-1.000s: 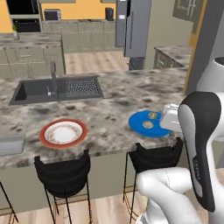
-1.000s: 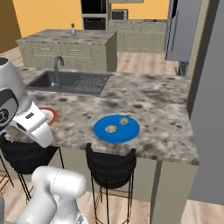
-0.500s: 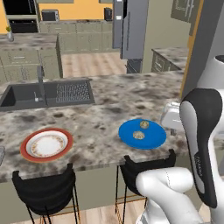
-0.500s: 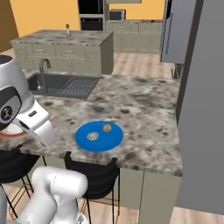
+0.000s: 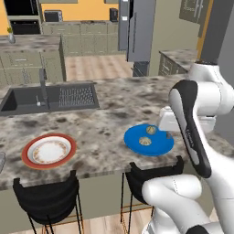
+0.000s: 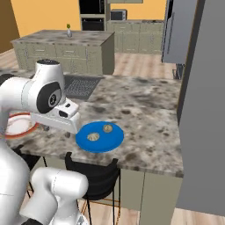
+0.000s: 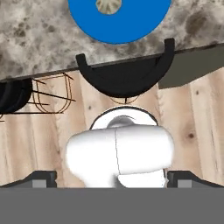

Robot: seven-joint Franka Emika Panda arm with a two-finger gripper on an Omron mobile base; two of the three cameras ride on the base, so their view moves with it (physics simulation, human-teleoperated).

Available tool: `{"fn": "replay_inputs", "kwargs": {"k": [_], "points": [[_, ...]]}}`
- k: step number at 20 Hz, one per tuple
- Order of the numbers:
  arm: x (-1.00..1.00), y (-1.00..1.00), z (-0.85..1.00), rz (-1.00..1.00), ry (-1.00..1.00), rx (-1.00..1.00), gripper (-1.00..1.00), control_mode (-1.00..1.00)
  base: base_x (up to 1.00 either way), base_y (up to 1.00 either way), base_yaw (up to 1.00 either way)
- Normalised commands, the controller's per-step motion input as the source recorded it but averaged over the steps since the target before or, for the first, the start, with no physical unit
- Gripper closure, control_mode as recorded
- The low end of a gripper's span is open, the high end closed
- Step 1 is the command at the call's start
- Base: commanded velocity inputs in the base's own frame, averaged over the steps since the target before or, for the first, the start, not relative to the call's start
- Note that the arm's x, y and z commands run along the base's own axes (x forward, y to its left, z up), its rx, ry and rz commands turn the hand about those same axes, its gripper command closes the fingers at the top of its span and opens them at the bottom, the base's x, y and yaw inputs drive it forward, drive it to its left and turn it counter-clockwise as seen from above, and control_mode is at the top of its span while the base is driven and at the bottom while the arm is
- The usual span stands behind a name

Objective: Place two dumplings into each of the tupperware containers and then place the containers in the fridge.

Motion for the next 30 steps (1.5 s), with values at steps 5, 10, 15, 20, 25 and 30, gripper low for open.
{"fn": "replay_inputs", "kwargs": {"k": [5, 10, 15, 20, 25, 30], "points": [[0.96, 0.0, -0.93, 0.18, -0.02, -0.04, -1.0, -1.0, 0.0, 0.0, 0.0], [0.97, 0.0, -0.72, 0.03, -0.03, -0.03, -1.0, -1.0, 0.0, 0.0, 0.0], [0.9, -0.06, -0.83, 0.08, -0.03, 0.0, -1.0, -1.0, 0.0, 0.0, 0.0], [0.66, -0.27, -0.41, 0.04, 0.0, 0.01, -1.0, -1.0, 0.0, 0.0, 0.0], [0.71, 0.04, -0.19, 0.0, 0.07, 0.0, -1.0, -1.0, 0.0, 0.0, 0.0], [0.6, 0.1, -0.28, 0.0, 0.12, 0.0, -1.0, -1.0, 0.0, 0.0, 0.0]]}}
